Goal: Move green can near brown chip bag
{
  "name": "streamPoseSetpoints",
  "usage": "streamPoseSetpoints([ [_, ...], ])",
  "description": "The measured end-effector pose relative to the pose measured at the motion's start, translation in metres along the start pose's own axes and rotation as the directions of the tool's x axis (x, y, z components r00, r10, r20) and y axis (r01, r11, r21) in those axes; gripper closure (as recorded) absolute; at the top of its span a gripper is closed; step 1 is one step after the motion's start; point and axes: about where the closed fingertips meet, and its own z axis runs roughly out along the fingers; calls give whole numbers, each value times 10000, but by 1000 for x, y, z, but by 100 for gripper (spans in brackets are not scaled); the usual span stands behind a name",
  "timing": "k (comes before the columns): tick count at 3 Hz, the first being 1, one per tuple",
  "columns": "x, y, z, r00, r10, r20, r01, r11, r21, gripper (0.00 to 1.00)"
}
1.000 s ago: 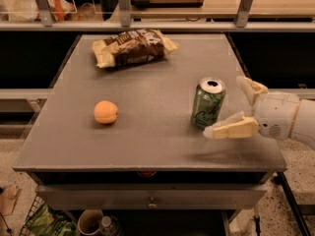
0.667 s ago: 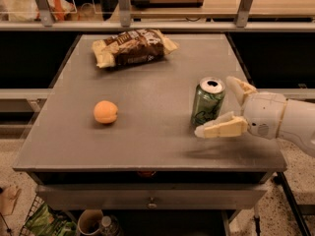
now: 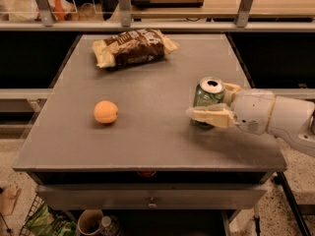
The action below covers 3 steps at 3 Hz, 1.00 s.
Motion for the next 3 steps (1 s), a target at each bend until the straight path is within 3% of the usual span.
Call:
streamPoseSetpoints([
  [1,-4,-6,9,9997,-219,-51,220,9996,159,64],
  [2,-16,-33,21,9984,-528,-199,543,9947,868,87],
  [3,-24,-72,36,9968,-601,-534,681,9845,1618,100],
])
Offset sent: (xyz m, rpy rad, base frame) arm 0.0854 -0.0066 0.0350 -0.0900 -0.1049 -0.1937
